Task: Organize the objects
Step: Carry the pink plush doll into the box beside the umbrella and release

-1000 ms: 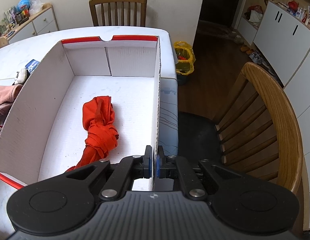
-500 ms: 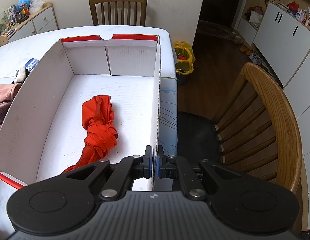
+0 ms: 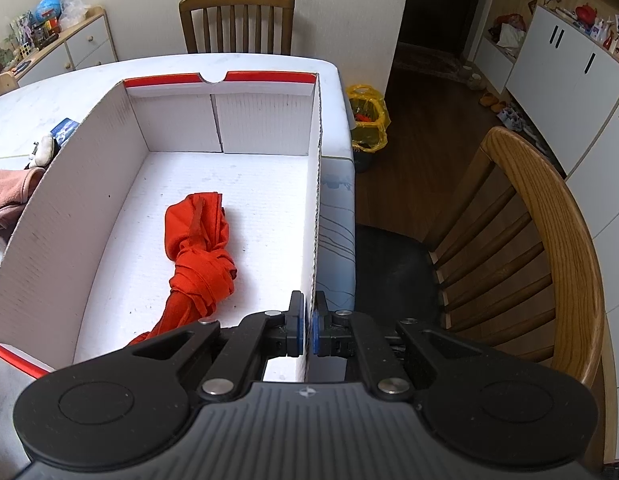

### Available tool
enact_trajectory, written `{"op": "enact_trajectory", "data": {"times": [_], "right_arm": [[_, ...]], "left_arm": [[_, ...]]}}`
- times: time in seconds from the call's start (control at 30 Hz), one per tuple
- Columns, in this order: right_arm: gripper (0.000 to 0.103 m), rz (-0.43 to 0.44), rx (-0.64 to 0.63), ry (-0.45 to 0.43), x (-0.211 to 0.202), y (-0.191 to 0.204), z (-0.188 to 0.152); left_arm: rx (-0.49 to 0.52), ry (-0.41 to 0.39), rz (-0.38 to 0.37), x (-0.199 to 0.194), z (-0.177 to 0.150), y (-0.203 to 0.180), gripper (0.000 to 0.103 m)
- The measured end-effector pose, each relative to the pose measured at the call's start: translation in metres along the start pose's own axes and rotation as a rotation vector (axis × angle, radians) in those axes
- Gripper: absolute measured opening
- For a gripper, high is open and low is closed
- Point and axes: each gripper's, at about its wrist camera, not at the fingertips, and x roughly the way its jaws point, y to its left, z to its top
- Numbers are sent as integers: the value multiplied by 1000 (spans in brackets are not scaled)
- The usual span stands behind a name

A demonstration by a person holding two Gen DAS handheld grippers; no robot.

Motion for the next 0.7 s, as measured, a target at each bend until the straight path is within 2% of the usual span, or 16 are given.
{"op": "enact_trajectory", "data": {"times": [0.33, 0.7], "right_arm": [[4, 18, -5, -6, -3, 0, -2], [4, 19, -11, -7, -3, 1, -2]], "left_arm": [[79, -49, -83, -17, 33, -47, 78], [169, -67, -138, -6, 52, -101, 78]]}}
